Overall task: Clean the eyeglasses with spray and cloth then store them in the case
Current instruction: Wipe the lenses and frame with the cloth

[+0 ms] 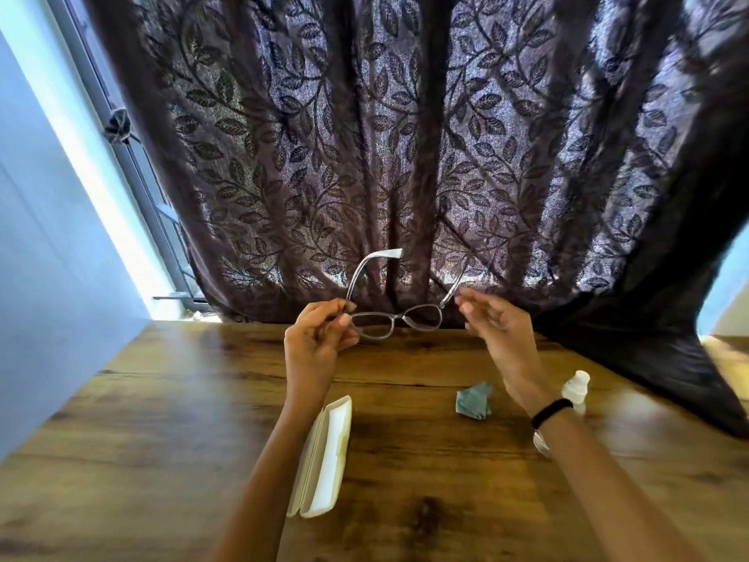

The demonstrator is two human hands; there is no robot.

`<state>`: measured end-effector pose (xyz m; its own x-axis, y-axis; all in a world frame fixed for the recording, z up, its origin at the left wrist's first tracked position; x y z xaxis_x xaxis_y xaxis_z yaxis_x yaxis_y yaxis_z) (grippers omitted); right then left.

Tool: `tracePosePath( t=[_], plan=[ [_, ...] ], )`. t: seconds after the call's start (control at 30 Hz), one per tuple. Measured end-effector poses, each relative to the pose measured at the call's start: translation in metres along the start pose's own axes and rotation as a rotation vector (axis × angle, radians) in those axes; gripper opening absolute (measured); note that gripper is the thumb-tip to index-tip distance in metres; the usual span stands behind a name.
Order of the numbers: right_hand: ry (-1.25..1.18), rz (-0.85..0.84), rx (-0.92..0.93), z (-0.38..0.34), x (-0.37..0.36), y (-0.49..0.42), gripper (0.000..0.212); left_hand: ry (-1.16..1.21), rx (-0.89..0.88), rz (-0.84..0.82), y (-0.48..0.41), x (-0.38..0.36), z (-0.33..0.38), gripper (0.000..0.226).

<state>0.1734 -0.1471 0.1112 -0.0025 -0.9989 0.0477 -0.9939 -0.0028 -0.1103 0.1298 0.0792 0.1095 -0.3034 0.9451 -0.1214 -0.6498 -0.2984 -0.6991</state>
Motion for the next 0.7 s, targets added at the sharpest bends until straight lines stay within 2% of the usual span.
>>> tracePosePath(
  t=[0.17,0.3,0.43,0.7],
  plan=[
    [-0.095,0.044,0.079,-0.017,-0.002,0.001,0.024,0.029,-0.009,0.0,0.0,-0.002,0.005,0.025],
    [-0.076,0.073,0.123,-0.018,0.001,0.001,0.019,0.035,0.001,0.001,0.001,-0.003,0.005,0.024],
    [-0.006,0.096,0.186,-0.014,0.004,0.003,0.018,-0.017,-0.016,-0.043,0.002,-0.002,0.002,0.022],
    [0.295,0.183,0.386,-0.012,0.002,0.006,0.025,-0.117,0.001,-0.053,0.006,-0.003,-0.006,0.018]
  ],
)
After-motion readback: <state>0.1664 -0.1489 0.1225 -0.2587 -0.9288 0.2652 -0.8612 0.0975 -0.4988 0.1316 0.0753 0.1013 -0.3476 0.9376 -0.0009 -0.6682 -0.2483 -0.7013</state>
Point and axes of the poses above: each hand's wrist, its own y-axis away from the middle knuckle, its own x-axis out of the back of the hand, z = x × y, the point moved 2 cm from there along -y, towards the middle knuckle, and after that the axes turned 13 degrees about -x, right-handed, at the moved point
